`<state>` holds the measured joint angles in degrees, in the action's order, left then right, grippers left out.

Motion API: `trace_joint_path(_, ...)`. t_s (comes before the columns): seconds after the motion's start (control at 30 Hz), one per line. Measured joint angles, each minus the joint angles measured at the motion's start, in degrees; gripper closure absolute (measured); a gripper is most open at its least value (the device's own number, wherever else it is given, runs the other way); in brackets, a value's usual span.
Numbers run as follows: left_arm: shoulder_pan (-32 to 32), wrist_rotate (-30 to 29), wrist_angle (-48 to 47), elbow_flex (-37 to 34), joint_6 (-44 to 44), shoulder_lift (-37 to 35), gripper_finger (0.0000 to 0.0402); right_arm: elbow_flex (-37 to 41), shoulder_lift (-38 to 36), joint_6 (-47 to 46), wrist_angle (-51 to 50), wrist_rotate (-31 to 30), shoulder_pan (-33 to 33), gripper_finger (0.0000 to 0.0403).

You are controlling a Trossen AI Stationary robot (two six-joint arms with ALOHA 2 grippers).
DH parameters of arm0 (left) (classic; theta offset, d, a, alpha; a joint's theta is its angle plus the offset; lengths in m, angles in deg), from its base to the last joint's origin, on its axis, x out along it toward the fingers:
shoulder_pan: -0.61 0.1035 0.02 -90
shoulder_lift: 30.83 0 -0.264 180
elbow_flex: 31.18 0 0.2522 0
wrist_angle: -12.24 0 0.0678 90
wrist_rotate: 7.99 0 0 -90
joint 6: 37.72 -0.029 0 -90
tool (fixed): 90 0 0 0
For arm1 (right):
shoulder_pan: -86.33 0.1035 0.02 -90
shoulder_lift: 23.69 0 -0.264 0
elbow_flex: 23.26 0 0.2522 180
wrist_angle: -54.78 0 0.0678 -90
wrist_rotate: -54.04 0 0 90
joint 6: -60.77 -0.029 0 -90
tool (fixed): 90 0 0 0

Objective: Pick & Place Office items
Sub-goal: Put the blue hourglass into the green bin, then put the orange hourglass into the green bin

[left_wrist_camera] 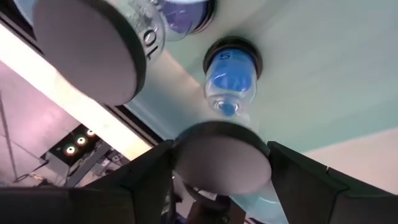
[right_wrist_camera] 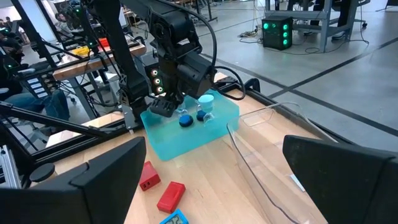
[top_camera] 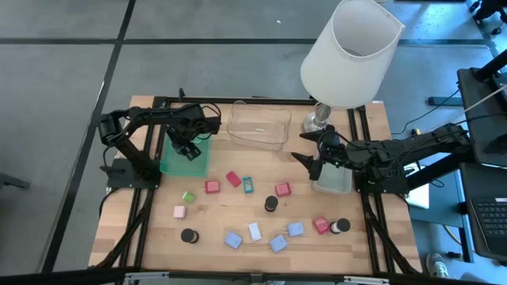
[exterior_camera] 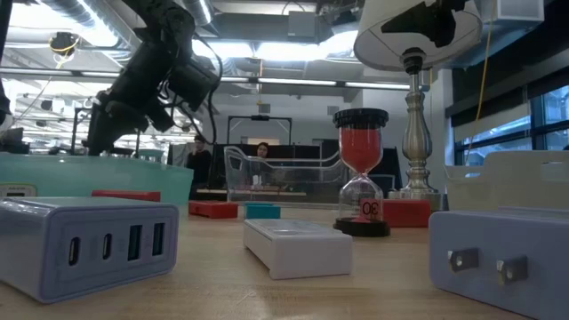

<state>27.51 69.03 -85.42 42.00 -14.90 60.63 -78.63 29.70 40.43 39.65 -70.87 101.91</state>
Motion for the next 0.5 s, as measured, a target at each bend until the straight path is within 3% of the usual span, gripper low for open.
trace_joint_path(0.5, 0.0, -1.7, -6.1, 7.3, -1.0, 0.0, 0.0146, 0.0, 0.0, 0.0, 0.0, 0.0, 0.0, 0.0021)
